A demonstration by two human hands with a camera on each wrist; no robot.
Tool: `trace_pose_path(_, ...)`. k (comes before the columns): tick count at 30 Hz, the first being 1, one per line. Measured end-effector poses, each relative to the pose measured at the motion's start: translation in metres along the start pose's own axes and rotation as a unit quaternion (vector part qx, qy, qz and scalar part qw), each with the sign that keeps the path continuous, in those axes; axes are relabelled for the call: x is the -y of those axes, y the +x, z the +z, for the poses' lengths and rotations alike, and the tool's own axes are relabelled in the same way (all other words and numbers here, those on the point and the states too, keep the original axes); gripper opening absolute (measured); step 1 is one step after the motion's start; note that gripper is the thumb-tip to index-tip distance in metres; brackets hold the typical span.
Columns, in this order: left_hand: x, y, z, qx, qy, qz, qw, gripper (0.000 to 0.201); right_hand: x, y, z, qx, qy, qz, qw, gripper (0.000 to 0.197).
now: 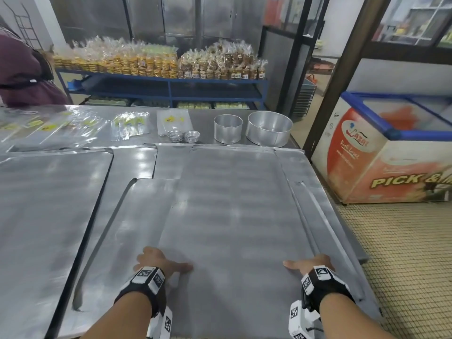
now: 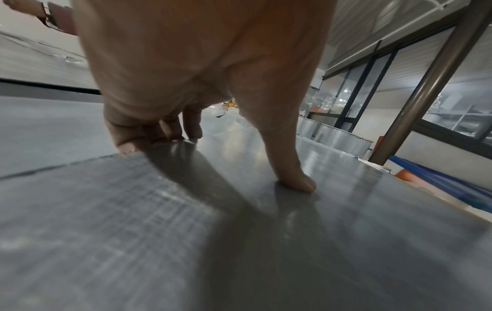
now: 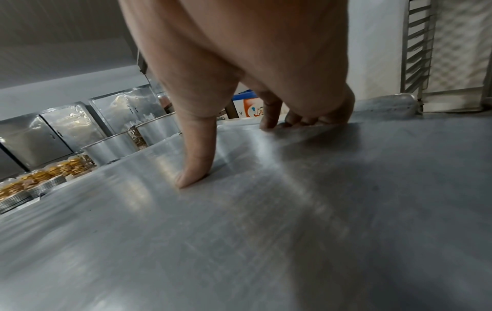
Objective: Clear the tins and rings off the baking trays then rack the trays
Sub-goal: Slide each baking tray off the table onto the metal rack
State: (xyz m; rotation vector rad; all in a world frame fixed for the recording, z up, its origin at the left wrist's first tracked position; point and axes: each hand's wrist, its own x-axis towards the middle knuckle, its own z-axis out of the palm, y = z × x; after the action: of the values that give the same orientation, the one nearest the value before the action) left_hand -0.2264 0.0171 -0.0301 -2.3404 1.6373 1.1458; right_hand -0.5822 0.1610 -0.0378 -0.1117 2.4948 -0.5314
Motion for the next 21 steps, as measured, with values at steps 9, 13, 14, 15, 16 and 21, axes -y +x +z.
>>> trace_pose_path(9,-0.027,-0.020,0.019,-0.065,0.073,0.000,0.995,0.136,0.004,0.033,-0.005,-0.003,-0.043,0.000,0.999,0.121)
trace_pose_path(13,-0.034,-0.018,0.023,-0.083,0.094,-0.014,0.992,0.138,0.010,0.038,-0.009,0.002,-0.083,0.001,0.997,0.127)
trace_pose_path(14,-0.035,-0.017,0.023,-0.086,0.095,-0.014,0.992,0.136,0.011,0.039,-0.011,0.006,-0.098,-0.003,0.995,0.130)
trace_pose_path(15,-0.036,-0.016,0.023,-0.092,0.095,-0.011,0.991,0.132,0.013,0.040,-0.013,0.009,-0.113,-0.005,0.994,0.131)
trace_pose_path(16,-0.036,-0.016,0.023,-0.091,0.093,-0.009,0.991,0.127,0.015,0.042,-0.015,0.013,-0.128,-0.007,0.992,0.131)
trace_pose_path(21,-0.040,-0.016,0.022,-0.050,0.085,0.017,0.995,0.102,0.018,0.045,-0.024,0.031,-0.147,-0.023,0.988,0.126)
